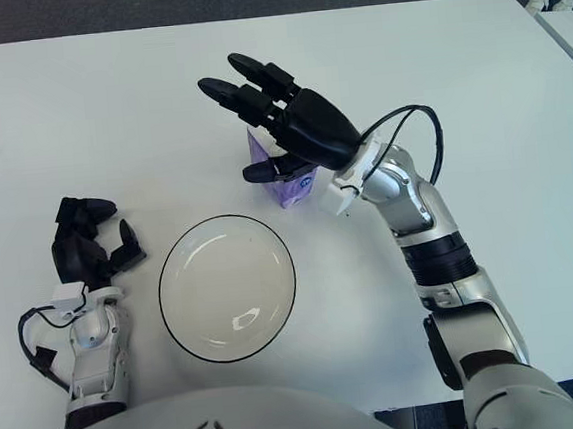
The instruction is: Put the tissue paper into the plate.
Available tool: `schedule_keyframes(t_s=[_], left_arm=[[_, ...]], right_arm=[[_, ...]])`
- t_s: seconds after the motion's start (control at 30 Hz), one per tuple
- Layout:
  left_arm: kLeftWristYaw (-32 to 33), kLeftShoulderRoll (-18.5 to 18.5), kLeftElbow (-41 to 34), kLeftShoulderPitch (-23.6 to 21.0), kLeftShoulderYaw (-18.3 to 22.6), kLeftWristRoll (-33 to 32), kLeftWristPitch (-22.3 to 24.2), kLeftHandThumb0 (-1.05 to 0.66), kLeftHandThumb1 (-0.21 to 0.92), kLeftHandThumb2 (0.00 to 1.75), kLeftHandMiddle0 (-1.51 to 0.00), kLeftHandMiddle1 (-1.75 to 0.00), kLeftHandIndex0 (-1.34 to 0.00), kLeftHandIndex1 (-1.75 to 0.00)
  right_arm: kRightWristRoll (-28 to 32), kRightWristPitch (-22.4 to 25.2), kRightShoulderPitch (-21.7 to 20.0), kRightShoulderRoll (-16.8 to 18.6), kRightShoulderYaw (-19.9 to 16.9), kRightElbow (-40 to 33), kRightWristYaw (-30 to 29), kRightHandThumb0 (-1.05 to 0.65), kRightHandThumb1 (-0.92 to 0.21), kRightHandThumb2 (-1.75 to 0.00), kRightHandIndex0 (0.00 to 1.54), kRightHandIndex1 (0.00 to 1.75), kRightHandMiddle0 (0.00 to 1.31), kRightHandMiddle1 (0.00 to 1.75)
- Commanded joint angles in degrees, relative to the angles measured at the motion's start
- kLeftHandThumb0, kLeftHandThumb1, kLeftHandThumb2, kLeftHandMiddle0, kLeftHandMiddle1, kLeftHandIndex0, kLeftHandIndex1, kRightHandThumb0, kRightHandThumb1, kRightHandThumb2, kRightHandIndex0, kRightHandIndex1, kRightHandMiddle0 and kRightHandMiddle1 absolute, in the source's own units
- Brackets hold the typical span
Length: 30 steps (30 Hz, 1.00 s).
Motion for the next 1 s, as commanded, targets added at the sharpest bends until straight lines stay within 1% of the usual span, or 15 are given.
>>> schedule_keyframes(t_s=[0.0,0.1,0.2,0.33,0.4,0.5,0.63,0.83,0.97], left_arm=[[0.03,-0.44,2.08,2.66,-0.10,0.21,2.33,-0.01,0.27,1.38,-0.63,-1.72,-0.45,-1.75],[0.07,-0.46,2.11,2.64,-0.13,0.28,2.40,-0.01,0.27,1.38,-0.63,-1.70,-0.45,-1.75],[0.12,-0.52,2.06,2.65,-0.16,0.30,2.52,-0.01,0.27,1.37,-0.64,-1.69,-0.45,-1.75],[0.36,-0.72,1.82,2.76,-0.19,0.38,2.84,-0.01,0.27,1.37,-0.64,-1.68,-0.45,-1.75],[0.43,-0.74,1.78,2.78,-0.19,0.42,2.90,-0.01,0.27,1.37,-0.64,-1.68,-0.45,-1.75],[0.52,-0.82,1.68,2.86,-0.23,0.45,2.87,-0.01,0.27,1.36,-0.64,-1.67,-0.45,-1.75],[0.37,-0.99,1.54,3.07,-0.35,0.11,2.58,-0.01,0.27,1.36,-0.65,-1.66,-0.45,-1.75],[0.23,-1.10,1.81,3.19,-0.34,-0.42,1.58,-0.01,0.27,1.36,-0.65,-1.65,-0.46,-1.75],[0.04,-1.06,2.09,3.25,-0.38,-0.76,0.66,-0.01,0.26,1.36,-0.66,-1.63,-0.47,-1.75]], right_arm=[[3.24,2.20,0.16,-2.00,0.18,-2.67,3.68,-0.96,-0.80,-0.51,0.00,0.00,0.00,0.00],[3.77,4.01,-0.02,-3.21,0.40,-3.73,6.30,-0.95,-0.77,-0.50,0.00,0.00,0.00,0.00],[3.89,4.81,-0.21,-4.49,0.18,-4.48,8.09,-0.93,-0.75,-0.49,0.00,0.00,0.00,0.00],[2.03,6.07,-0.34,-7.44,-0.08,-5.75,11.07,-0.92,-0.73,-0.50,0.00,0.00,0.00,0.00],[1.41,6.54,-0.32,-8.06,-0.08,-6.09,11.68,-0.92,-0.73,-0.50,0.00,0.00,0.00,0.00],[-0.67,6.92,-0.06,-8.51,-0.08,-6.17,11.13,-0.92,-0.73,-0.51,0.00,0.00,0.00,0.00],[-3.96,5.62,0.37,-8.49,-0.04,-5.15,8.29,-0.95,-0.76,-0.53,0.00,0.00,0.00,0.00],[-3.89,6.03,0.40,-8.89,0.27,-4.76,8.62,-0.97,-0.79,-0.54,0.00,0.00,0.00,0.00],[-4.84,4.82,0.17,-9.23,0.51,-2.96,7.79,-0.97,-0.83,-0.54,0.00,0.00,0.00,0.00]])
